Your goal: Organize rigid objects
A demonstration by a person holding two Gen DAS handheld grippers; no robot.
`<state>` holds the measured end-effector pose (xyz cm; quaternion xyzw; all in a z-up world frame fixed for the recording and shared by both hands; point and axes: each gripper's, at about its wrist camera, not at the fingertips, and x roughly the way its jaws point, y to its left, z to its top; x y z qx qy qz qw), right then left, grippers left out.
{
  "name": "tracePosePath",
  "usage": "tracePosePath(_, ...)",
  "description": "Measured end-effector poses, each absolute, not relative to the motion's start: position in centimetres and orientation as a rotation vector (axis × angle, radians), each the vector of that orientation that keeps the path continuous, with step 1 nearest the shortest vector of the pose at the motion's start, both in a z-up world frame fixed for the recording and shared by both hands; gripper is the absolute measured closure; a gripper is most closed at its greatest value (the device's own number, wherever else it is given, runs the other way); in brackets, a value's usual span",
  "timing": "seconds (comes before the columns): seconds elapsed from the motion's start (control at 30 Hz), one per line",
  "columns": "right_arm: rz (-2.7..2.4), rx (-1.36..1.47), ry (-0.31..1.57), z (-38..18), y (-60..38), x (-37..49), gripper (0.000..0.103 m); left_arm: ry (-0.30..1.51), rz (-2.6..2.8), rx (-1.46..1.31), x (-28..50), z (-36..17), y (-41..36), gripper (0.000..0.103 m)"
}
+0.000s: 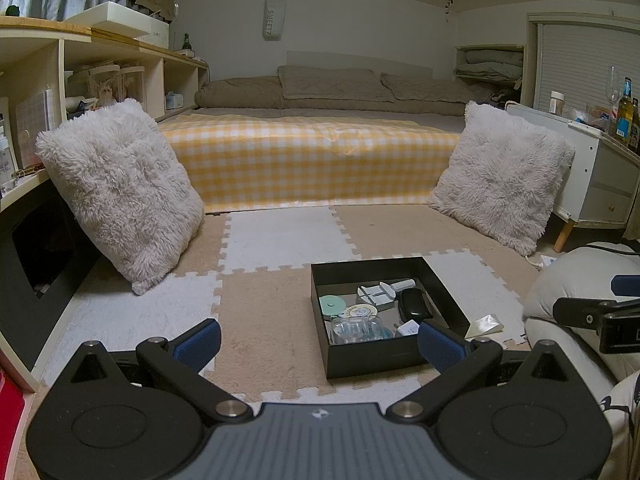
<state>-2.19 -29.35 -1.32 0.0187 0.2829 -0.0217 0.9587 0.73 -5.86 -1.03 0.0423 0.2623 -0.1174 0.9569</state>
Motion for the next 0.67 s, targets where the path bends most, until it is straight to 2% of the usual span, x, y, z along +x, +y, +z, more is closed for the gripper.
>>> tracePosePath(0.67, -0.044, 0.038, 0.574, -1.31, -29.33, -2.19, 0.000, 0.541, -0.242, 0.082, 0.41, -1.32, -6.01, 0.000)
